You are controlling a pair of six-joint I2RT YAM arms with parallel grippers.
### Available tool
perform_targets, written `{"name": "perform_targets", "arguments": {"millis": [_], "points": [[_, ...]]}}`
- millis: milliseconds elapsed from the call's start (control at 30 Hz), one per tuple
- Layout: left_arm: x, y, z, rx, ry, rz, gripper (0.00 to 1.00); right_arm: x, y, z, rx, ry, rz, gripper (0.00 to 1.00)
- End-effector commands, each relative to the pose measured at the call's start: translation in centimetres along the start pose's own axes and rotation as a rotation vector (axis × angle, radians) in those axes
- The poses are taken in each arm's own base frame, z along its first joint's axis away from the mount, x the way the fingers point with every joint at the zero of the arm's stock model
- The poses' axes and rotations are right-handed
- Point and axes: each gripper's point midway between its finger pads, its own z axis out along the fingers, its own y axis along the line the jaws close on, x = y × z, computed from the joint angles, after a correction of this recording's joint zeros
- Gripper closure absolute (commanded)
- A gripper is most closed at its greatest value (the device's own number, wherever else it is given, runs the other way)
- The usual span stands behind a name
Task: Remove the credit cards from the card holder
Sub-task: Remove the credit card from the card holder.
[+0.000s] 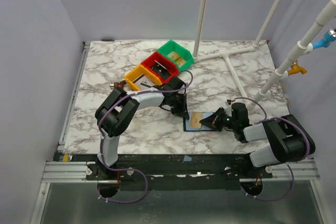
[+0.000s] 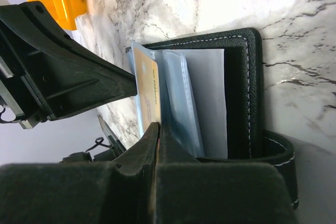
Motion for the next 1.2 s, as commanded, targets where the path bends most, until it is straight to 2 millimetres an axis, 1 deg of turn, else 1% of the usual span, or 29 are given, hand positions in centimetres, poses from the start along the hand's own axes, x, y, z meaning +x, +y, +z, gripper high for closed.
{"name": "perform_targets", "arguments": {"millis": [0,300,467,800,900,967,1167], "points": [[2.1,5.5,1.0,-0.176,0.056,-0.022,1.00,-0.2,0.4,-0.2,-0.019,-0.010,-0.016,0.99],[2.1,6.8,0.6,-0.209,0.054,-0.023,1.00,-0.4,-1.7,-0.9,0.088,-0.048,-0.060,0.99],[1.9,7.2,0.4,-0.217,0.051,-0.024,1.00,-0.5,-2.3,-1.1,0.120,-0.063,-0.078,0.99],[1.6,7.5,0.1,-0.222,0.046,-0.026,1.00,-0.1,-3.1,-1.5,0.143,-0.065,-0.085,0.99],[1.3,7.3,-0.2,-0.218,0.035,-0.011,1.00,-0.1,-3.1,-1.4,0.144,-0.063,-0.084,0.99],[0.9,6.7,-0.6,-0.206,0.021,0.010,1.00,0.0,-2.9,-1.3,0.133,-0.051,-0.087,0.99],[-0.7,3.7,-2.1,-0.174,-0.018,0.086,0.99,-0.3,-3.0,-1.2,0.145,-0.056,-0.088,0.99]]}}
